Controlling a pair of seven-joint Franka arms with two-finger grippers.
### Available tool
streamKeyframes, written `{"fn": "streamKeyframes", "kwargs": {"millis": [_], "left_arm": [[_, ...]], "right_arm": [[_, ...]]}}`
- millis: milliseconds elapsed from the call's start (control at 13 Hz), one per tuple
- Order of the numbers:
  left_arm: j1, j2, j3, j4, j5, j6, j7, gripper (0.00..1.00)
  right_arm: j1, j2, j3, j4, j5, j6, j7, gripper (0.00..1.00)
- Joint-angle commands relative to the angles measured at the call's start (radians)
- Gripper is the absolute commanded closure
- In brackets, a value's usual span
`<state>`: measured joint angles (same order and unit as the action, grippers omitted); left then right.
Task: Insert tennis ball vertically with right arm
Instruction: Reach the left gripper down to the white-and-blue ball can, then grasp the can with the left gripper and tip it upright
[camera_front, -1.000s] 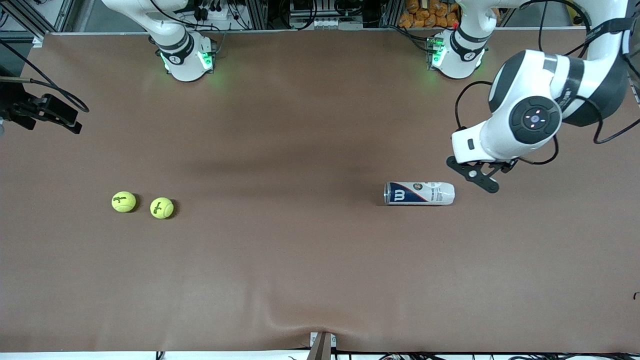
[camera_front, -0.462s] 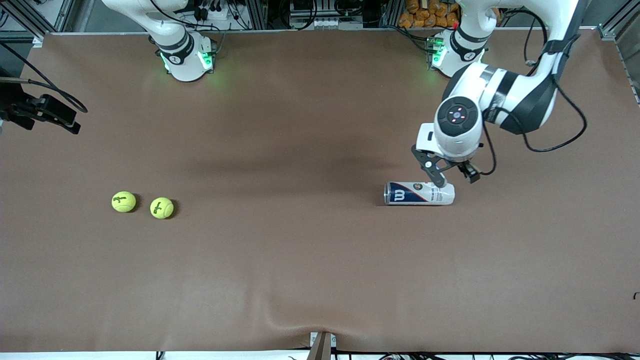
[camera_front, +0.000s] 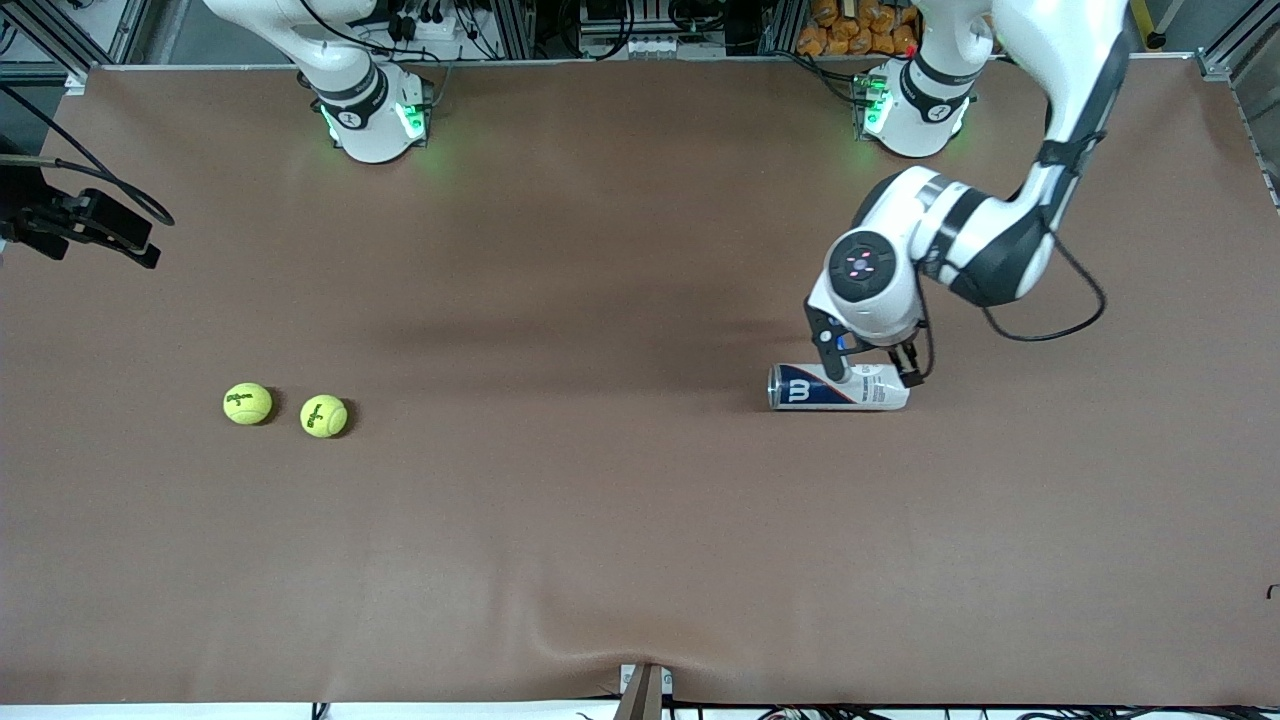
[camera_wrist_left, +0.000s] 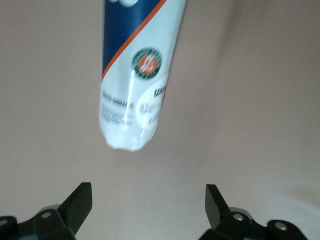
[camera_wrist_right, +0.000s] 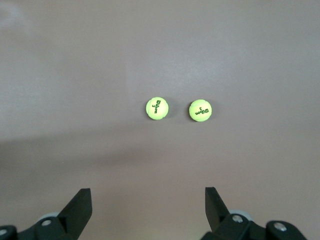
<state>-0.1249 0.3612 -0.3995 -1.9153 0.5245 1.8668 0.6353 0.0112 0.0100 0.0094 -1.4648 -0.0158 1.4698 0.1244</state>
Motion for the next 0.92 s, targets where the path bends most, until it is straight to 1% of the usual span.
{"fn": "streamKeyframes", "kwargs": {"millis": [0,77,308,692,846], "left_arm": [[-0.013,0.036,0.002,0.006,0.029,0.024,0.009,0.00],[-0.015,0.051,0.002,0.006,0.032,0.032,0.003,0.00],[-0.041,0.090,0.002,0.016,0.112,0.037,-0.009,0.00],[-0.045,0.130,0.002,0.018,0.176,0.078,-0.011,0.00],[-0.045,0.139,0.002,0.016,0.183,0.092,-0.011,0.00]], "right_arm": [[-0.013,0.004,0.004,0.011,0.014,-0.009,-0.002,0.00],[-0.014,0.004,0.004,0.011,0.014,-0.009,-0.002,0.00],[-0.017,0.004,0.004,0.011,0.014,-0.008,-0.002,0.00],[-0.017,0.004,0.004,0.011,0.014,-0.008,-0.002,0.00],[-0.016,0.004,0.004,0.011,0.014,-0.008,-0.002,0.00]]}}
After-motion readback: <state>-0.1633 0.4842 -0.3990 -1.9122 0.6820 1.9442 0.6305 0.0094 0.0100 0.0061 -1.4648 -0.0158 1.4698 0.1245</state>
